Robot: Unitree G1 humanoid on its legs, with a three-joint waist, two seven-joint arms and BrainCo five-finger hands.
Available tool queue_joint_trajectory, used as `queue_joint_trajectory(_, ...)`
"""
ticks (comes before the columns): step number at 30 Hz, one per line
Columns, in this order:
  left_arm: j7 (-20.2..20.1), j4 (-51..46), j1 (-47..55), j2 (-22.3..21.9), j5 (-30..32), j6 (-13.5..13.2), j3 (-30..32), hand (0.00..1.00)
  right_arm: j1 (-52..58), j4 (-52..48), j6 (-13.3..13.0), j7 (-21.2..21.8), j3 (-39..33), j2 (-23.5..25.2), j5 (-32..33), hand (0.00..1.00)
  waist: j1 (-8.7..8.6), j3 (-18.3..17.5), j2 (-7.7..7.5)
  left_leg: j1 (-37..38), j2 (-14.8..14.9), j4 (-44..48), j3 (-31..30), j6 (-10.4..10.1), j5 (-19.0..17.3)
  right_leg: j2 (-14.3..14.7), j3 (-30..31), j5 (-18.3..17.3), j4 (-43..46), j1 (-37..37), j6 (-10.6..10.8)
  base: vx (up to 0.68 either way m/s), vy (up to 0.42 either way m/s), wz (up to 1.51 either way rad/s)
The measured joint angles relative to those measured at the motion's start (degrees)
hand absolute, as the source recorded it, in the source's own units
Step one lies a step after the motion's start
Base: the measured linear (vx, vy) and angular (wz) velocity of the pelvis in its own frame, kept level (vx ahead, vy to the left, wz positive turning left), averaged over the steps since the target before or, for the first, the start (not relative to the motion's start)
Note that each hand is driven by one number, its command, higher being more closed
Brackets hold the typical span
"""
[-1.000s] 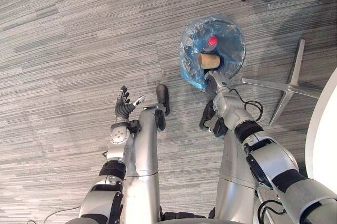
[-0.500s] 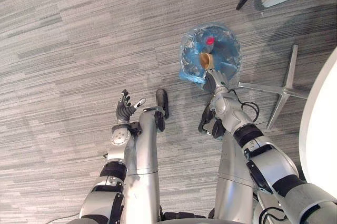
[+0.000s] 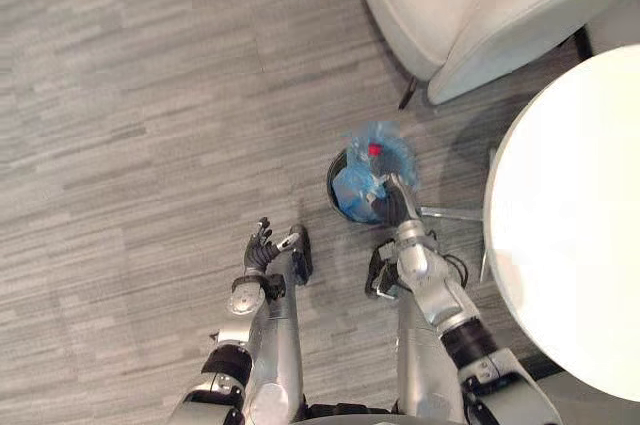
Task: Gather rubbish on tea table into small bin, then transfer packed bag to large trash can.
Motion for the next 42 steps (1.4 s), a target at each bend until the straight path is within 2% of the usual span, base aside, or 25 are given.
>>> queue_joint_trajectory(3, -0.19, 0.05, 2.59, 0.02, 0.07, 0.15, -1.95, 0.00, 5.06, -4.46, -0.03, 1.66, 0.09, 0.65, 0.67, 1.00, -0.08, -0.60, -0.98, 7.69, -1.07, -6.63, 0.07, -0.44, 1.69, 0.26, -0.91, 1.28, -6.19, 7.80, 0.49, 0.12, -0.027, 0.10)
queue_joint_trajectory(5, -1.16, 0.21, 5.64, 0.41, 1.29, 0.14, -3.96, 0.00, 8.73, -5.25, -0.43, 3.23, 0.36, 0.69, 0.64, 1.00, -0.07, -3.30, -2.14, 13.06, -2.11, -12.75, 0.33, -0.67, 3.41, 0.55, -1.20, 2.56, -11.56, 12.75, 0.72, 0.17, -0.010, 0.05)
queue_joint_trajectory(6, -1.38, 0.90, 7.02, 1.40, 2.17, 0.11, -5.52, 0.00, 10.09, -6.27, -1.53, 3.67, 0.41, 0.66, 0.63, 1.00, -0.42, -5.22, -2.87, 15.40, -2.82, -16.05, 0.30, -0.97, 4.41, 0.58, -1.31, 3.48, -14.17, 14.69, 0.47, 0.15, 0.003, 0.05)
queue_joint_trajectory(8, -1.74, 2.67, 8.19, 2.34, 2.58, 0.26, -7.14, 0.00, 10.14, -7.70, -2.48, 4.57, 0.38, 0.46, 0.56, 1.00, -1.62, -7.09, -3.21, 18.88, -3.53, -20.67, 0.35, -0.89, 6.31, 0.82, -1.65, 4.80, -18.27, 17.87, 0.74, 0.22, 0.010, 0.02)
queue_joint_trajectory(10, -2.33, 3.19, 9.05, 2.79, 3.53, 0.60, -7.47, 0.00, 10.30, -9.21, -3.60, 4.82, 0.23, 0.26, 0.57, 1.00, -1.77, -8.26, -3.22, 22.23, -3.60, -24.11, 0.75, -0.85, 7.44, 1.50, -1.62, 6.18, -22.33, 21.29, 0.89, 0.18, 0.012, -0.07)
queue_joint_trajectory(16, -2.68, 2.25, 12.65, 4.00, 5.56, 0.64, -9.30, 0.00, 13.96, -12.65, -6.49, 9.07, -0.17, -2.36, 1.21, 1.00, -1.75, -13.02, -2.72, 32.70, -4.65, -33.77, 1.58, -1.08, 9.76, 2.56, -1.50, 9.11, -32.51, 31.66, 1.85, 0.14, 0.023, -0.06)
queue_joint_trajectory(18, -3.63, 1.91, 13.64, 4.35, 6.68, 0.65, -9.41, 0.00, 14.70, -12.65, -6.67, 10.45, -0.37, -2.65, 2.48, 1.00, -1.82, -14.53, -2.15, 35.09, -5.12, -36.64, 1.55, -0.98, 10.88, 2.74, -1.48, 10.24, -35.73, 34.15, 2.21, 0.07, 0.027, -0.03)
queue_joint_trajectory(20, -3.87, -1.39, 15.55, 4.48, 6.82, 0.61, -9.41, 0.00, 14.81, -12.65, -7.27, 11.96, -0.34, -3.41, 4.20, 1.00, -1.84, -15.65, -0.95, 37.53, -5.54, -39.40, 1.60, -0.97, 11.68, 2.96, -1.39, 11.66, -38.98, 36.74, 2.65, 0.04, 0.042, -0.04)
queue_joint_trajectory(23, -3.94, -5.14, 16.98, 5.20, 7.87, 0.43, -9.40, 0.00, 14.80, -12.65, -8.39, 13.73, -0.19, -3.71, 7.40, 1.00, -1.66, -16.79, -0.10, 39.38, -5.83, -41.36, 1.57, -0.90, 12.30, 3.18, -1.34, 12.59, -41.01, 38.57, 2.75, 0.01, 0.023, -0.01)
queue_joint_trajectory(32, -3.77, -18.11, 22.06, 6.71, 9.35, -0.58, -9.65, 0.00, 14.34, -13.27, -9.90, 16.99, 3.05, -8.18, 14.57, 1.00, -1.40, -19.98, 0.06, 43.65, -6.18, -43.52, 1.61, -0.98, 12.55, 3.62, -0.28, 13.70, -43.81, 42.17, 2.56, -0.02, 0.017, -0.05)
queue_joint_trajectory(39, -3.41, -29.75, 21.86, 6.80, 15.91, -2.90, -9.62, 0.00, 9.84, -15.00, -11.04, 19.52, 7.29, -9.85, 19.91, 1.00, -1.33, -20.42, 0.20, 44.70, -6.74, -45.64, 1.54, -0.68, 13.44, 3.94, 0.19, 14.98, -45.51, 42.93, 2.67, -0.01, 0.012, -0.04)
queue_joint_trajectory(42, -3.16, -32.61, 21.86, 6.82, 18.12, -2.94, -9.62, 0.00, 8.41, -15.00, -11.03, 20.43, 7.60, -9.85, 21.10, 1.00, -1.32, -20.43, 0.21, 45.10, -7.03, -45.97, 1.39, -0.59, 13.51, 4.05, 0.07, 14.99, -45.66, 43.32, 2.71, 0.02, 0.006, 0.02)
